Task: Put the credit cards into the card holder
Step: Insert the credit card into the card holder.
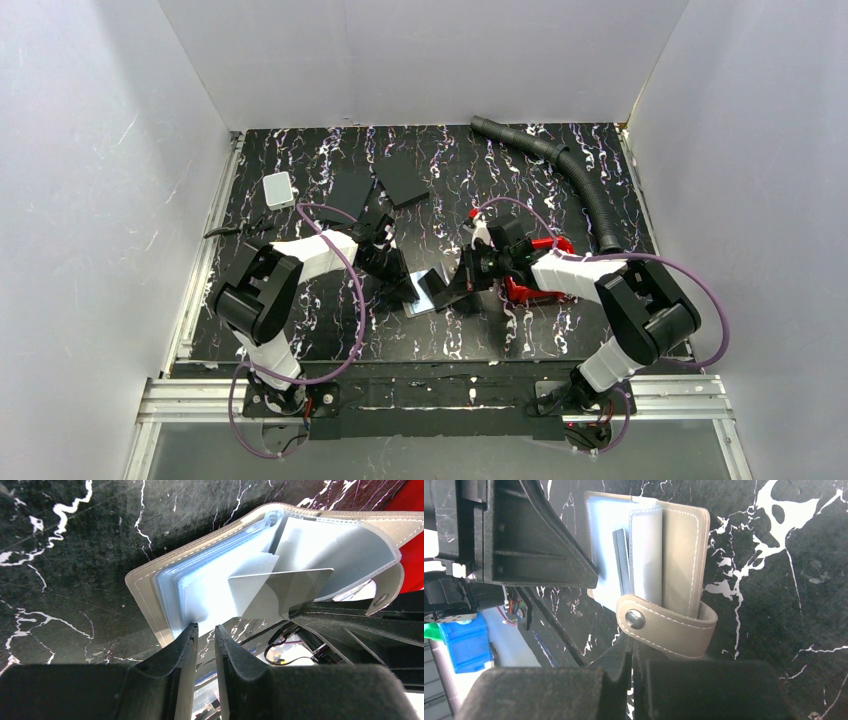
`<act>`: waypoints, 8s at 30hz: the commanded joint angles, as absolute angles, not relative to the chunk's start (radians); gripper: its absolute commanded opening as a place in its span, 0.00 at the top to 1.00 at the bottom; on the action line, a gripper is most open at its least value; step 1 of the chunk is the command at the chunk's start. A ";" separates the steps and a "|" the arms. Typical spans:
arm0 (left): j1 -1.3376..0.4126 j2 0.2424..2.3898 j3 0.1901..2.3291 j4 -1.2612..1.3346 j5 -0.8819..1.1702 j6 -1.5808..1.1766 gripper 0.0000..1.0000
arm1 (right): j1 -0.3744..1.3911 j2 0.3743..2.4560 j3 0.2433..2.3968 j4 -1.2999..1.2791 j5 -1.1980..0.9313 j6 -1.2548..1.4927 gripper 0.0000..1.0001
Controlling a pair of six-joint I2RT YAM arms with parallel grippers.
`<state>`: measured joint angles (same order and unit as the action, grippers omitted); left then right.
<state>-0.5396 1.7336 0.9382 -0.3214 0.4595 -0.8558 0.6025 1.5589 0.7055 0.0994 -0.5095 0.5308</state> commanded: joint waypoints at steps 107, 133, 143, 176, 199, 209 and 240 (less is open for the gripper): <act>-0.538 1.755 0.912 -0.348 0.336 -0.819 0.67 | 0.725 1.470 0.803 -0.081 -0.145 0.541 0.44; -0.538 1.763 0.926 -0.370 0.334 -0.813 0.66 | 0.748 1.641 0.876 0.056 -0.235 0.418 0.40; -0.538 1.772 0.944 -0.385 0.321 -0.799 0.71 | 0.753 1.677 0.872 0.113 -0.320 0.429 0.43; -0.451 1.483 0.874 -0.492 0.449 -0.642 0.55 | 0.867 1.526 0.892 -0.089 -0.034 0.407 0.26; -0.476 1.458 0.733 -0.182 0.588 -0.904 0.55 | 0.919 1.625 0.850 -0.014 0.007 0.398 0.51; -0.513 1.521 0.720 -0.083 0.517 -1.009 0.64 | 0.836 1.629 0.701 0.185 -0.142 0.523 0.69; -0.550 1.535 0.737 -0.088 0.446 -1.007 0.64 | 0.707 1.713 0.568 0.437 -0.336 0.712 0.83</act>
<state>-0.5323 1.5192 0.7025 -0.0818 0.4549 -1.0199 0.7132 1.6707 0.5980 0.4694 -0.3454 0.7094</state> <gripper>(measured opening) 0.351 0.175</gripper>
